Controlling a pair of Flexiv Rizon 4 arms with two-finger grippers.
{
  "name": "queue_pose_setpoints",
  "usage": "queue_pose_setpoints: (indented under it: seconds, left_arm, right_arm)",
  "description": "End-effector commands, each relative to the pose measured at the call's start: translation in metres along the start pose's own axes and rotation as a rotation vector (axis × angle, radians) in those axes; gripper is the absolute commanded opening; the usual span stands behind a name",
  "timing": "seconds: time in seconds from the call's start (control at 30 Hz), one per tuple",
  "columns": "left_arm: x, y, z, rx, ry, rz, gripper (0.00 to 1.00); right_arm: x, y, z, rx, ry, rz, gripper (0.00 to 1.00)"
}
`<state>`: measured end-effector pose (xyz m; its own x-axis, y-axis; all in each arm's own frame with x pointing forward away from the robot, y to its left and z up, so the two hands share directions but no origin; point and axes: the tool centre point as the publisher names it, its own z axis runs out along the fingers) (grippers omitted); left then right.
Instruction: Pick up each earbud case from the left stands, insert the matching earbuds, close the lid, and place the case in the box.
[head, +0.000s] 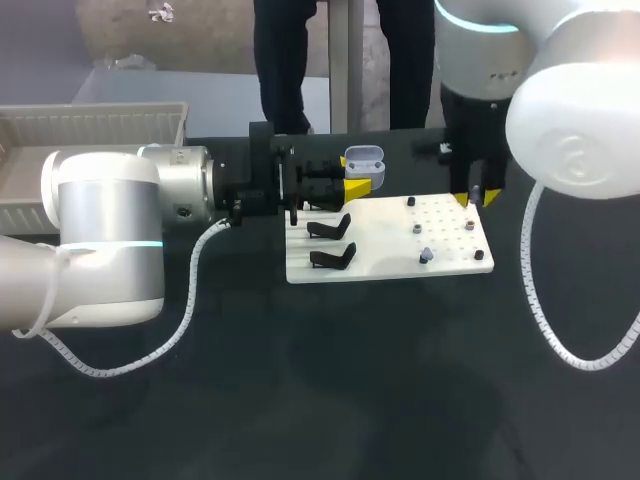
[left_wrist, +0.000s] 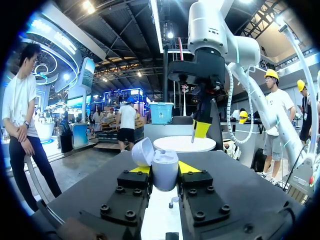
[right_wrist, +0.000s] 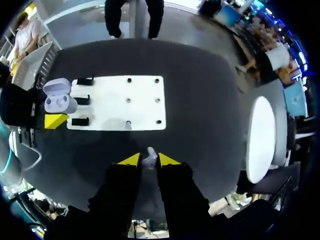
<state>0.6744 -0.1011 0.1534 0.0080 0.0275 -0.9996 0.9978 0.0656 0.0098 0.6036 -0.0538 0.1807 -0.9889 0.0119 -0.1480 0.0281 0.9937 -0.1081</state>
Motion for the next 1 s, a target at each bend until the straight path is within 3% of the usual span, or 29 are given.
queue_pose_setpoints:
  seconds: [0.03, 0.13, 0.2, 0.63, 0.87, 1.0]
  left_arm:
    - [0.0, 0.0, 0.0, -0.003, -0.003, 0.002, 0.0]
    - [0.0, 0.0, 0.0, -0.003, -0.003, 0.002, 0.0]
    - [0.0, 0.0, 0.0, -0.003, -0.003, 0.002, 0.0]
    - [0.0, 0.0, 0.0, -0.003, -0.003, 0.002, 0.0]
    - [0.0, 0.0, 0.0, -0.003, -0.003, 0.002, 0.0]
    - [0.0, 0.0, 0.0, -0.003, -0.003, 0.002, 0.0]
  right_arm:
    - [0.004, 0.01, -0.013, 0.039, 0.091, 0.551, 0.0]
    - [0.007, 0.02, -0.015, 0.056, 0.127, 0.61, 0.0]
    - [0.008, 0.028, -0.017, 0.057, 0.124, 0.557, 0.0]
    - [0.008, 0.028, -0.017, 0.057, 0.124, 0.557, 0.0]
    - [-0.017, 0.053, -0.035, -0.01, 0.15, 0.539, 0.0]
    - [-0.032, 0.066, -0.048, -0.035, 0.117, 0.516, 0.0]
